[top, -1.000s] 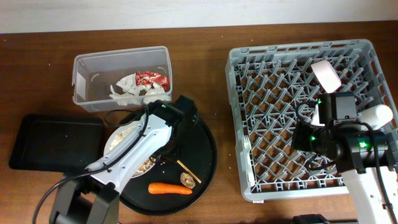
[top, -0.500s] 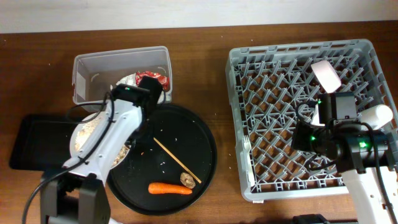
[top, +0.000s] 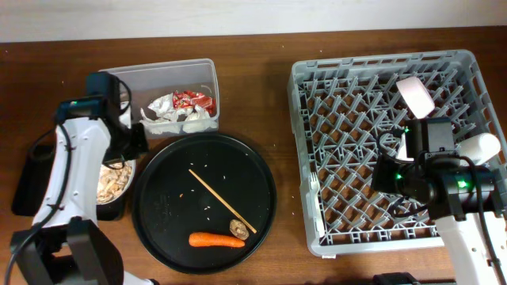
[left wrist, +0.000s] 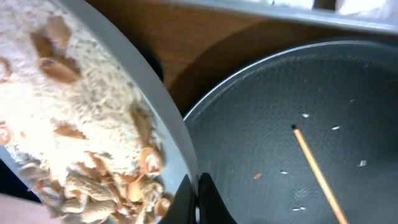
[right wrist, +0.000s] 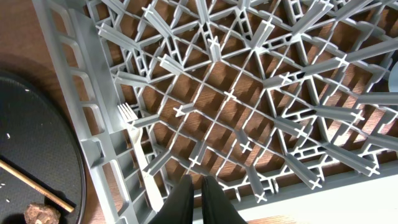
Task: Sort waste into correct bins and load items into the dishwasher rack
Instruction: 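Carry the white plate left and tip rice onto the black rectangular tray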
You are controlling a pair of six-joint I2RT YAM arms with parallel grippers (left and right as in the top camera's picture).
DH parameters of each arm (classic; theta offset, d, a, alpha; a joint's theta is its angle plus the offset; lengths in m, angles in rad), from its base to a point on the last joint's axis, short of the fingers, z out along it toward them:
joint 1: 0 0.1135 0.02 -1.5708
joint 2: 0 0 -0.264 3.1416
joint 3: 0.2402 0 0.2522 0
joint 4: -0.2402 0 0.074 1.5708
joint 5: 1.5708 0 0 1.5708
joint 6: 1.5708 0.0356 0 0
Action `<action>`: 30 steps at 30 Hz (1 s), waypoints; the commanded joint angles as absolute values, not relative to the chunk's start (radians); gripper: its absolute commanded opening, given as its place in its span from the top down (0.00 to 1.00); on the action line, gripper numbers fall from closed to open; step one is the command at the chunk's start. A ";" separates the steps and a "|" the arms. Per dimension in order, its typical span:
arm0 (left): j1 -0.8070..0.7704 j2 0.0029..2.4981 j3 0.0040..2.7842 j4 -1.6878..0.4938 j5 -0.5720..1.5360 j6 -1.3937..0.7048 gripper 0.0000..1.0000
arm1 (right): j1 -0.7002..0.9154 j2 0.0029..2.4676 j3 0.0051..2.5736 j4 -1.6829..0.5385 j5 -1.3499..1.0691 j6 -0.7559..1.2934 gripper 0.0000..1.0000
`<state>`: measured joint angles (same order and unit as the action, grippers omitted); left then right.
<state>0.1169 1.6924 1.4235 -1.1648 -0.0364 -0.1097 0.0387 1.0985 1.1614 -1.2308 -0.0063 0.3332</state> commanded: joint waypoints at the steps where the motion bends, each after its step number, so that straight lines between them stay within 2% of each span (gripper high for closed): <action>1: 0.206 1.673 1.451 -1.139 0.120 -0.035 1.00 | 0.031 1.095 1.177 -1.235 -0.015 0.327 0.89; 10: 0.390 1.673 1.451 -1.084 0.412 0.017 0.99 | 0.031 1.095 1.177 -1.235 -0.015 0.327 0.89; 15: 0.516 1.673 1.451 -1.084 0.641 0.032 0.99 | 0.031 1.095 1.177 -1.235 -0.015 0.327 0.89; 20: 0.730 1.673 1.451 -1.086 1.031 0.081 0.99 | 0.031 1.095 1.177 -1.235 -0.015 0.327 0.89; 24: 0.825 1.673 1.450 -1.094 1.208 0.085 0.99 | 0.031 1.095 1.177 -1.235 -0.015 0.327 0.89; 27: 0.834 1.673 1.450 -1.113 1.153 0.091 1.00 | 0.031 1.095 1.177 -1.235 -0.015 0.327 0.90; 30: 0.834 1.673 1.450 -1.122 1.220 0.185 0.99 | 0.031 1.095 1.177 -1.236 -0.015 0.327 0.89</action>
